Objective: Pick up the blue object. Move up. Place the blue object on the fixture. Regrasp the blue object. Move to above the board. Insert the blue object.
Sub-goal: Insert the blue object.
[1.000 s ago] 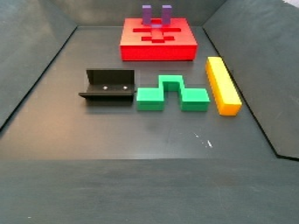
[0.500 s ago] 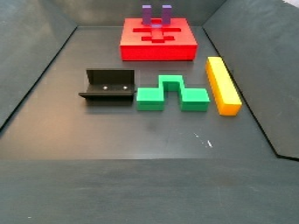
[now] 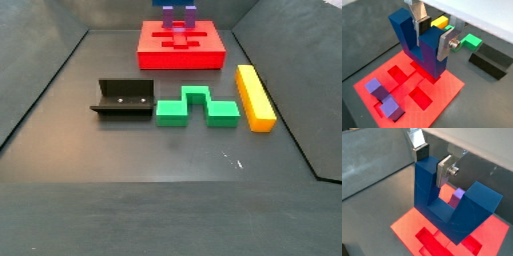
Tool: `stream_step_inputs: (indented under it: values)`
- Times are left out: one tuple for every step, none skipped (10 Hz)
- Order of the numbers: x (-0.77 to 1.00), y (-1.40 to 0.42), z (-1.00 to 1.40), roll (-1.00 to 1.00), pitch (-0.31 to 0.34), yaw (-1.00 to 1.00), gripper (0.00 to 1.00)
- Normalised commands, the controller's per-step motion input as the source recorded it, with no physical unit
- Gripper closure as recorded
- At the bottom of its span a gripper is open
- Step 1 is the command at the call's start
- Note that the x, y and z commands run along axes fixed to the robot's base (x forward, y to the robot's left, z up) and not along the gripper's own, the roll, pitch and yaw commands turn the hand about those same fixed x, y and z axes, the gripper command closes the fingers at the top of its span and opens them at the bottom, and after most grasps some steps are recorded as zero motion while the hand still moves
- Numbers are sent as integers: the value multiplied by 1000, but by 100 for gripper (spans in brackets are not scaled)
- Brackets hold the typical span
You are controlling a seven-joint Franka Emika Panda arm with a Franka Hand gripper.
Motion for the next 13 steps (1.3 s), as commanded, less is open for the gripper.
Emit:
stream_step_inputs:
  values:
    - [-40, 334, -477, -179, 26, -46, 100]
    - [-26, 463, -357, -347, 40, -91, 100]
    - [-11, 397, -263, -404, 30, -126, 100]
    - [0, 209, -146, -357, 0, -11, 100]
    - [0, 6, -274, -204, 0, -17, 100]
    - [0, 0, -306, -214, -49, -29, 100]
    - [-6, -29, -254, -299, -154, -117, 100]
    - [0, 0, -226, -294, -141, -94, 100]
    - [0, 0, -217, -291, -140, -83, 100]
    - [0, 11, -237, -283, -137, -71, 100]
    - [0, 74, -209, -204, -91, -17, 100]
    - [0, 37, -291, -87, -109, 0, 100]
    - [0, 46, -406, 43, -120, 0, 100]
